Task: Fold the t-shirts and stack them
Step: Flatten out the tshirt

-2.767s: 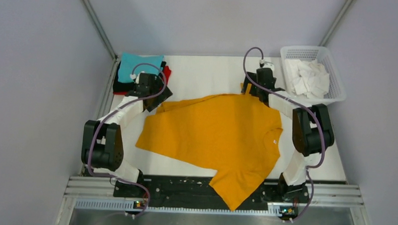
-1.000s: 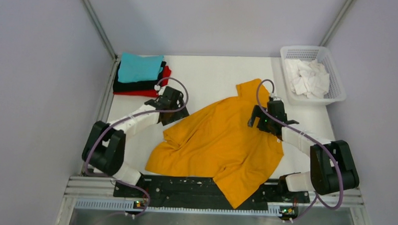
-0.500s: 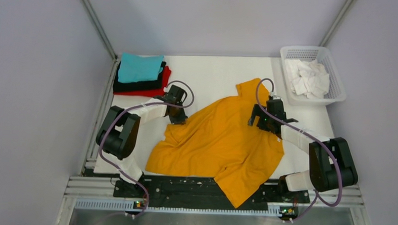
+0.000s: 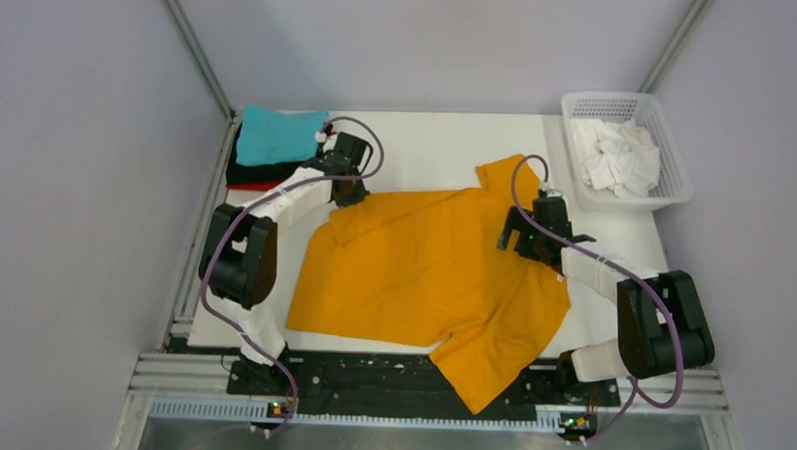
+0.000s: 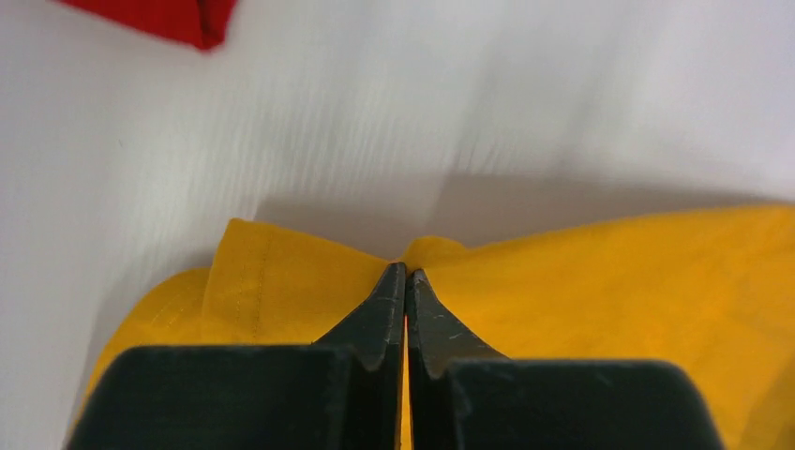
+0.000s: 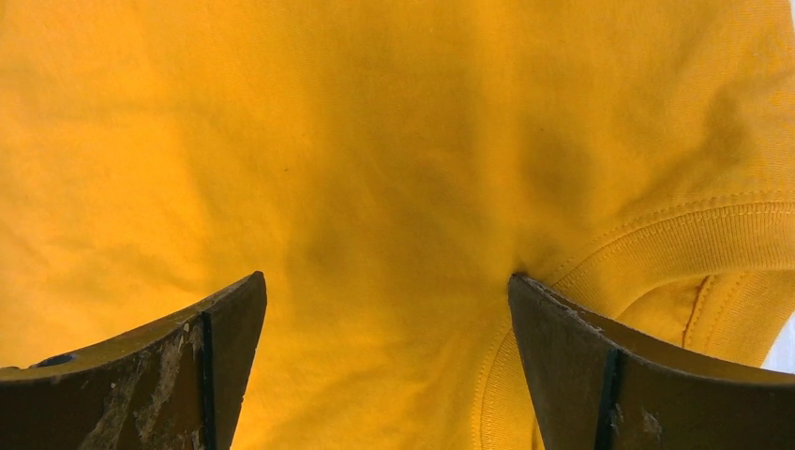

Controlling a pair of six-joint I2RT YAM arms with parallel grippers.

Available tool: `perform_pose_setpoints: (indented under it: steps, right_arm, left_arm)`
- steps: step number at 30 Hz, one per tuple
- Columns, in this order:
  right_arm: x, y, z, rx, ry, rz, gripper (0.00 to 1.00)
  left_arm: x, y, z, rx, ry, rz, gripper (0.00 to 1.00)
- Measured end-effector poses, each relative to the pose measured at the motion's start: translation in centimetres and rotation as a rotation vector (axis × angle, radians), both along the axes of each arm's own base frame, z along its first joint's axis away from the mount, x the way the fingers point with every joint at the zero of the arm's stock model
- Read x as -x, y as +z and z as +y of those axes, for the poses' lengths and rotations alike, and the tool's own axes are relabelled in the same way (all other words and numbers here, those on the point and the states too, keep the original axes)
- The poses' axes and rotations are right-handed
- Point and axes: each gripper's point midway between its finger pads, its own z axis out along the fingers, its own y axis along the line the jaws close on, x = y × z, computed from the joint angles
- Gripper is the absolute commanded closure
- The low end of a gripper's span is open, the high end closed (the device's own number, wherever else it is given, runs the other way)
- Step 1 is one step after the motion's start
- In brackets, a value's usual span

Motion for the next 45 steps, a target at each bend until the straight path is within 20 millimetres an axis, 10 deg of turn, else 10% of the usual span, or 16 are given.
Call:
perform_pose_setpoints:
  steps: [2,7,12,20,23,30,45]
  right_arm:
    - [-0.1,0.0,0.0,0.004,-0.003,0.000,0.01]
    - [-0.3,0.0,-0.1,0.012,-0.001,-0.002,0.01]
    - [-0.3,0.0,-0.2,0.013,-0.002,-0.002,0.01]
    - [-0.4,-0.1,-0.2,0.018,-0.005,0.001,0.01]
    - [-0.4,-0.1,-0.3,0.019,-0.006,0.000,0.01]
    - [-0.4,-0.1,-0.3,0.019,-0.006,0.000,0.01]
    - [-0.4,-0.1,-0.3,0.019,-0.006,0.000,0.01]
  left_arm:
    - [-2.4,0.7,0.9,-0.015,0.035,-0.028,0.43]
    - [-6.6,0.9,3.7,-0.091,0.106,-0.025,0.01]
    - [-5.5,1.5,4.2,-0.094,0.078,-0.016,0.01]
    - [5.9,-1.2,2.8,0.094,-0.032,0.087,0.02]
    - [7.3,-2.1,3.0,0.115,-0.015,0.103,0.08]
    - [6.6,-2.9,2.3,0.165,0.018,0.076,0.33]
    - [5.1,-5.1,3.4,0.125,0.119,0.091,0.51]
